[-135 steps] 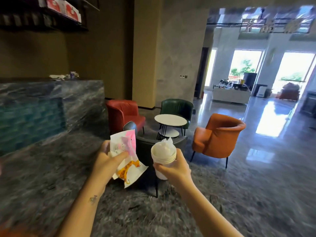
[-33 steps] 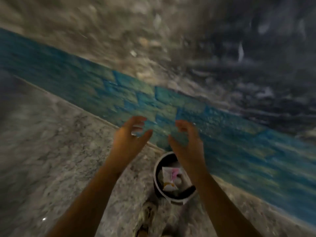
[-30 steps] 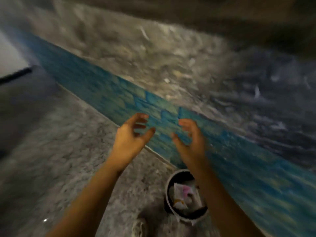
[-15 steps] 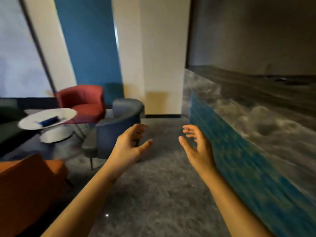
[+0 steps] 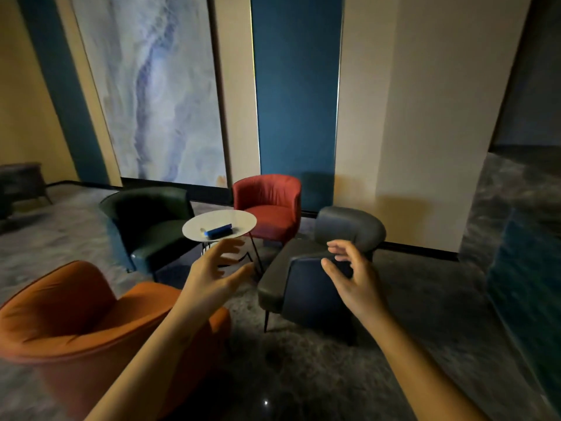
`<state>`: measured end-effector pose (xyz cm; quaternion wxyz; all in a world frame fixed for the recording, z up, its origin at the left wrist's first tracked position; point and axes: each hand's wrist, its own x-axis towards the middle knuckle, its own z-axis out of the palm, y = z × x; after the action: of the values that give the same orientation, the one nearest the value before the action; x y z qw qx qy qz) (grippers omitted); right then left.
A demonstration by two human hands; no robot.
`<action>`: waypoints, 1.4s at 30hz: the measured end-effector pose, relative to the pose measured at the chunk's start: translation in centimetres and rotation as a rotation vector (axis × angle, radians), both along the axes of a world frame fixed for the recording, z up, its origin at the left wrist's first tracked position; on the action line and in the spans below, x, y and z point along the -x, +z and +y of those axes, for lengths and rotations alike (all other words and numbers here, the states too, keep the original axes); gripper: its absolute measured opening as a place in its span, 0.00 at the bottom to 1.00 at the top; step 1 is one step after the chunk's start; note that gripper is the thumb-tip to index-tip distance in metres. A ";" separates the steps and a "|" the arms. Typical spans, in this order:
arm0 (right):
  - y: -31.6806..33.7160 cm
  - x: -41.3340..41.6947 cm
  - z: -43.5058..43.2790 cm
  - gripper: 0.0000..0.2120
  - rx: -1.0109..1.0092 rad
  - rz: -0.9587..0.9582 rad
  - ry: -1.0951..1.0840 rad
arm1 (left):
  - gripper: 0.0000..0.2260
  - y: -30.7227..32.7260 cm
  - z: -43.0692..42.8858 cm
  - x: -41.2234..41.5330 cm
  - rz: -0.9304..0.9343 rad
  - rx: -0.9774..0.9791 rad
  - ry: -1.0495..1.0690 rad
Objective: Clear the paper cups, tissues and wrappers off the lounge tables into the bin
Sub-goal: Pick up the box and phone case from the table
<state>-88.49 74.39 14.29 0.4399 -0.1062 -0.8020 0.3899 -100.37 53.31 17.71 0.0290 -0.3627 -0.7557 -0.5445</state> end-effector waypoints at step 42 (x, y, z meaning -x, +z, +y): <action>-5.1 95.9 31.2 0.15 0.023 -0.267 0.386 | 0.14 -5.3 28.1 87.7 -0.106 0.014 0.437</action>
<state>-184.41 105.58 9.15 0.2459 -0.0065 -0.8540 0.4584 -188.06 81.44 12.42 0.1039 -0.1612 -0.8206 -0.5383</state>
